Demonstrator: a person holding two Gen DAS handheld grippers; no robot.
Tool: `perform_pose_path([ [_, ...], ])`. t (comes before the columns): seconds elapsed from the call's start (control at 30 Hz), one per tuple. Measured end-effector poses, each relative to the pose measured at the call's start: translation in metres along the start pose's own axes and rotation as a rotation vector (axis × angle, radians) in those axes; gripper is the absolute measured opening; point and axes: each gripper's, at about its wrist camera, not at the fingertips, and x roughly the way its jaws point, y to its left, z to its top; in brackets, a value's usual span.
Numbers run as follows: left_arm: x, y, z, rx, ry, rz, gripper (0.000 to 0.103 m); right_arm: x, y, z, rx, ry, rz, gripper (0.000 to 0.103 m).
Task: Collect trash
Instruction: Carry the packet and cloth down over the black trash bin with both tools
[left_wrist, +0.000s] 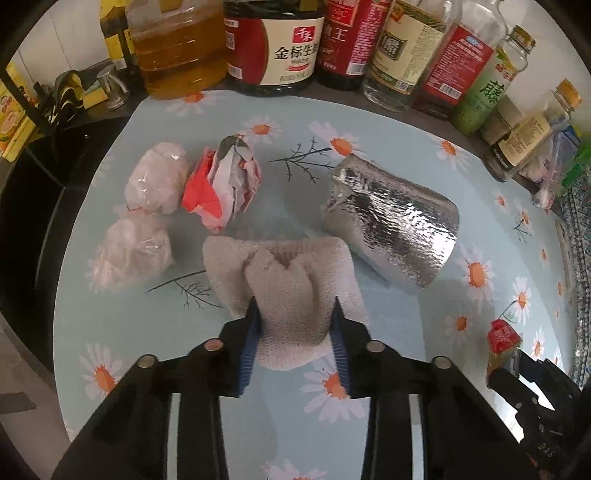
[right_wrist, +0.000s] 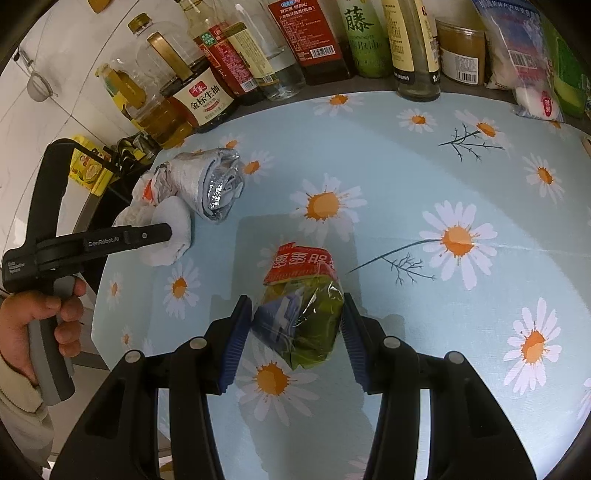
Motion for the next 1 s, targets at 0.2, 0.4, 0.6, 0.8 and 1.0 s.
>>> perform_pose_path([
  [0.2,-0.010,0.000,-0.007,0.001,-0.008,-0.025,0.026,-0.002,0.003,-0.003,0.005,-0.011,0.005,0.049],
  [0.4,-0.033,0.004,-0.022,0.028,-0.025,-0.062,0.026,-0.005,0.013,-0.011,0.008,-0.017,0.002,0.049],
  [0.6,-0.053,0.006,-0.033,0.066,-0.046,-0.100,0.026,-0.008,0.027,-0.020,0.022,-0.031,-0.010,0.049],
  [0.8,-0.064,0.020,-0.052,0.116,-0.042,-0.140,0.026,-0.012,0.051,-0.033,0.050,-0.053,-0.026,0.049],
  [1.0,-0.073,0.039,-0.067,0.160,-0.048,-0.171,0.026,-0.017,0.081,-0.051,0.059,-0.064,-0.061,0.049],
])
